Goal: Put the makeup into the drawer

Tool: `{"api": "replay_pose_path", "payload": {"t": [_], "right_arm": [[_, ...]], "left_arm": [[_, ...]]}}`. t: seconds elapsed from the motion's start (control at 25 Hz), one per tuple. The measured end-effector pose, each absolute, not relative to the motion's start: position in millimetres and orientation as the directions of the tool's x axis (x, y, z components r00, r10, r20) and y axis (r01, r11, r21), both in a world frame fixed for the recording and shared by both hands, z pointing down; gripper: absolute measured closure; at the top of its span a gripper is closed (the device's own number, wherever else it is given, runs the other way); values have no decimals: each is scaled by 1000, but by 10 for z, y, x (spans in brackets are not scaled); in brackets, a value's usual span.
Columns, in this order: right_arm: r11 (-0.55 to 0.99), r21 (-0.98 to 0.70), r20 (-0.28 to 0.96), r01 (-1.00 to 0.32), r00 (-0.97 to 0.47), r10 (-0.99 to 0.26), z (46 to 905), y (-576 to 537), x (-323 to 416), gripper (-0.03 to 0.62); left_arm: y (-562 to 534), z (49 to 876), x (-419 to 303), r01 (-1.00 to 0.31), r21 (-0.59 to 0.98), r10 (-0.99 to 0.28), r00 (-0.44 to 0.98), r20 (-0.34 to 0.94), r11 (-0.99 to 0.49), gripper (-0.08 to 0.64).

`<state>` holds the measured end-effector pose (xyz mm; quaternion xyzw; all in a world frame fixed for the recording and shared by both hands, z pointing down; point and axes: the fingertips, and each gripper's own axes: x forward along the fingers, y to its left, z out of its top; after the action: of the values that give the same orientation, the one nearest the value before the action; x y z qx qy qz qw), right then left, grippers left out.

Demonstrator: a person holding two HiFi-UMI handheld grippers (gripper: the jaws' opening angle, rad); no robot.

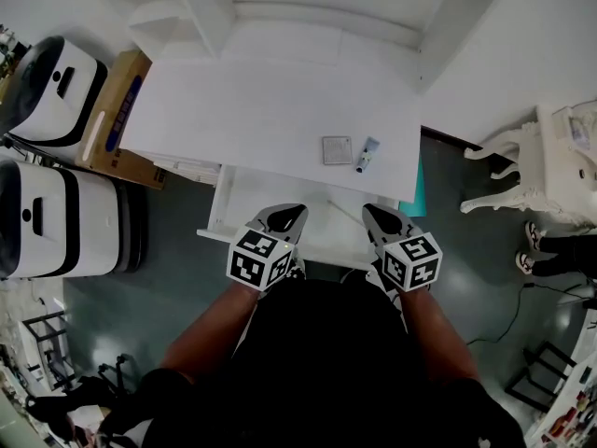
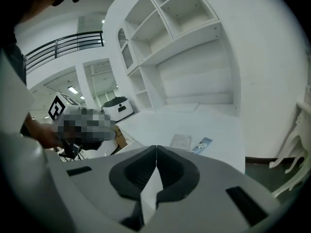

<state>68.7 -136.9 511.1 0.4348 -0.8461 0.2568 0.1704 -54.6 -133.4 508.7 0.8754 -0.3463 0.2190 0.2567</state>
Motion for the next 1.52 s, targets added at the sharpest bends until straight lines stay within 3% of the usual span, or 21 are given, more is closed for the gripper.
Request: {"api": "replay_pose_path", "payload": {"t": [0.68,1.52], "right_arm": [[465,-255,483,-848,-528,-698,4928,-1202,865,565],[466,-258,487,-846,-531,-694,4929,-1237,878,565]], "left_arm": [[-1278,4893,-315,-664,271,-459,703,543,-697,549],[-1326,4857,-325,-679,280,-487,701,521,-678,549]]}}
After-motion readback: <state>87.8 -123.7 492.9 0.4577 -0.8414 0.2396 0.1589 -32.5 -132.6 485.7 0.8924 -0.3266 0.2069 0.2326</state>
